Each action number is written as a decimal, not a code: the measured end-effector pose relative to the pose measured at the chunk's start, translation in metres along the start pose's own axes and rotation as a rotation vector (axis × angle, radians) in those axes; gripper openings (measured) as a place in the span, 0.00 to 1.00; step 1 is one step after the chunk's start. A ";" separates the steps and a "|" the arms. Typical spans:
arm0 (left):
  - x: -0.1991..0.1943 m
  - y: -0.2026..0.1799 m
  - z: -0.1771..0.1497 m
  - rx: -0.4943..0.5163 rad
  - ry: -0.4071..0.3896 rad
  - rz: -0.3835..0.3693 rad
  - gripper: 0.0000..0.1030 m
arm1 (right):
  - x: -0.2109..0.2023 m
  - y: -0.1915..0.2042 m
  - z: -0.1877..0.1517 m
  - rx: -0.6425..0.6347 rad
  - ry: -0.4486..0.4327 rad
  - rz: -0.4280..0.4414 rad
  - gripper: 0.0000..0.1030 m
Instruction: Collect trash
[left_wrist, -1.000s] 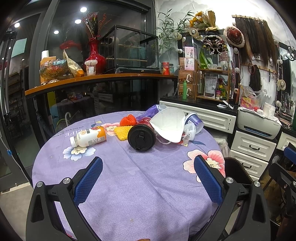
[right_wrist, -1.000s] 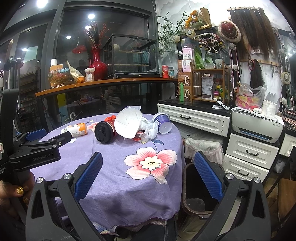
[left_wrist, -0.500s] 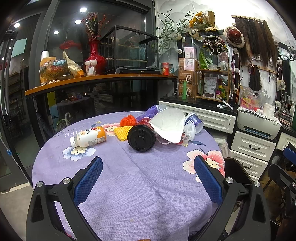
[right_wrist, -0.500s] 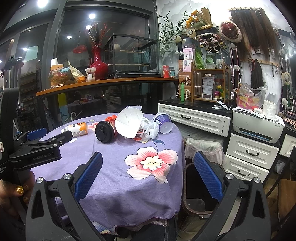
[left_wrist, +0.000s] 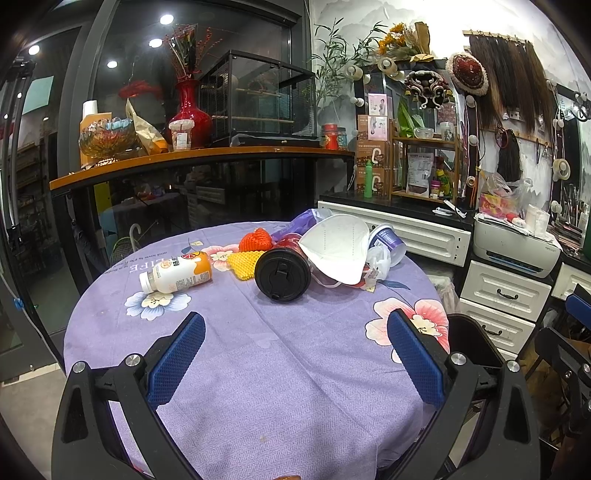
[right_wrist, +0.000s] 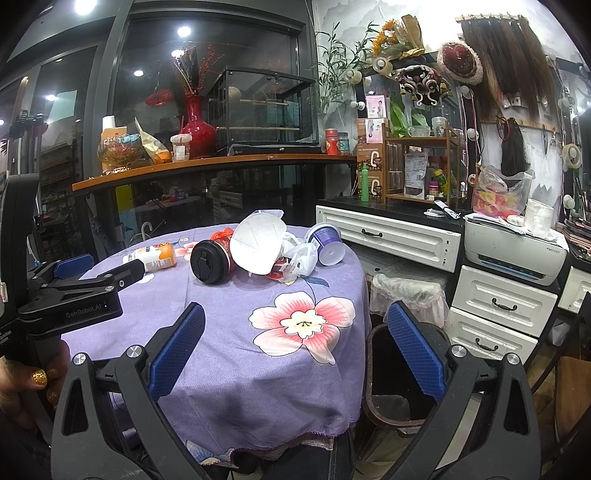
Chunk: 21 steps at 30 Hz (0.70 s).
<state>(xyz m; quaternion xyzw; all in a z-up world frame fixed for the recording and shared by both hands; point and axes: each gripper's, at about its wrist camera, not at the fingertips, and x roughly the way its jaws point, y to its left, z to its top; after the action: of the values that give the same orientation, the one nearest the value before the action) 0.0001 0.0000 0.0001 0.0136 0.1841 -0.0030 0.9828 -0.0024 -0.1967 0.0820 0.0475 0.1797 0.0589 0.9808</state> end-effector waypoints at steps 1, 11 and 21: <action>0.000 0.000 0.000 -0.001 0.000 0.000 0.95 | 0.000 0.000 0.000 0.000 0.000 0.000 0.95; 0.004 -0.002 -0.005 -0.001 0.003 -0.001 0.95 | 0.000 -0.001 0.002 0.001 0.002 0.001 0.95; 0.004 -0.005 -0.009 0.007 0.014 -0.003 0.95 | 0.001 -0.004 0.005 -0.004 0.008 -0.004 0.95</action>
<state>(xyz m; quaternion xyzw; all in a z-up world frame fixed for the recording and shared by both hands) 0.0005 -0.0052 -0.0095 0.0166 0.1913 -0.0052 0.9814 0.0007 -0.2015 0.0861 0.0448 0.1835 0.0573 0.9803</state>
